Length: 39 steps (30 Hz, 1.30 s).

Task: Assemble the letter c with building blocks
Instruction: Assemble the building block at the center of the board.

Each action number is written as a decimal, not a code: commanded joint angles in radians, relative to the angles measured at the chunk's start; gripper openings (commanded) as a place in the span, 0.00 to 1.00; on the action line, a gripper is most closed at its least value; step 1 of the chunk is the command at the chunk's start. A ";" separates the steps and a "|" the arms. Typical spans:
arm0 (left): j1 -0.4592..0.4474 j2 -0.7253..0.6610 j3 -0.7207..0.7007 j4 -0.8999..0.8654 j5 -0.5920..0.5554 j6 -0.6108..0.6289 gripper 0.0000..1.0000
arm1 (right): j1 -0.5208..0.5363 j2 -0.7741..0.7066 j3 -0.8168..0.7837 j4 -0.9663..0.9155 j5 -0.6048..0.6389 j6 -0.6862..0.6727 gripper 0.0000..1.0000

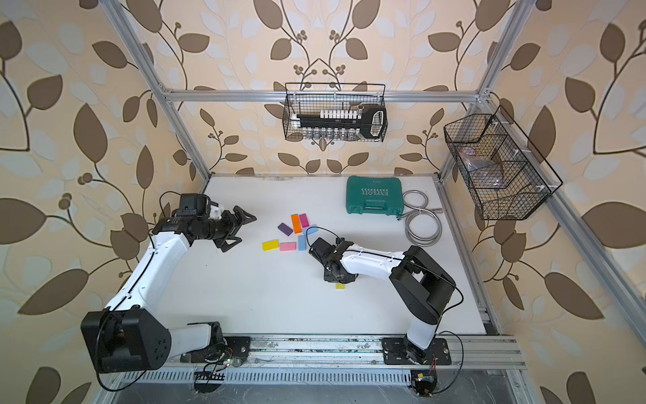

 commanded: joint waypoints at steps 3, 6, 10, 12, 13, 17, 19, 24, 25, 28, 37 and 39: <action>0.010 -0.003 -0.005 0.016 0.010 -0.008 0.99 | -0.011 0.054 -0.032 -0.015 -0.002 -0.005 0.21; 0.010 -0.004 -0.004 0.017 0.010 -0.009 0.99 | -0.011 0.036 -0.033 -0.015 -0.004 -0.007 0.32; 0.009 -0.005 -0.004 0.018 0.010 -0.011 0.99 | -0.011 -0.003 -0.041 -0.008 -0.018 -0.016 0.48; 0.009 -0.005 -0.006 0.018 0.011 -0.011 0.99 | -0.009 -0.025 -0.045 -0.005 -0.027 -0.019 0.52; 0.009 -0.004 -0.005 0.018 0.011 -0.013 0.99 | -0.008 -0.038 -0.048 -0.006 -0.031 -0.019 0.56; 0.009 -0.003 -0.007 0.024 0.011 -0.016 0.99 | 0.005 -0.096 -0.049 -0.023 -0.046 -0.022 0.64; 0.009 -0.001 -0.003 0.022 0.013 -0.017 0.99 | 0.012 -0.138 -0.041 -0.043 -0.054 -0.022 0.67; 0.008 0.001 0.006 0.014 0.008 -0.010 0.99 | 0.013 -0.229 0.044 -0.116 -0.055 -0.080 0.70; 0.009 0.000 0.005 0.014 0.007 -0.012 0.99 | 0.011 -0.239 0.074 -0.134 -0.048 -0.096 0.70; 0.009 -0.003 0.002 0.015 0.001 -0.021 0.99 | -0.003 -0.242 0.153 -0.156 -0.050 -0.145 0.72; 0.009 -0.019 0.018 0.025 -0.004 -0.064 0.99 | -0.060 -0.062 0.395 -0.108 -0.134 -0.277 0.74; 0.008 -0.012 0.022 0.024 -0.016 -0.069 0.99 | -0.073 0.017 0.464 -0.114 -0.146 -0.291 0.74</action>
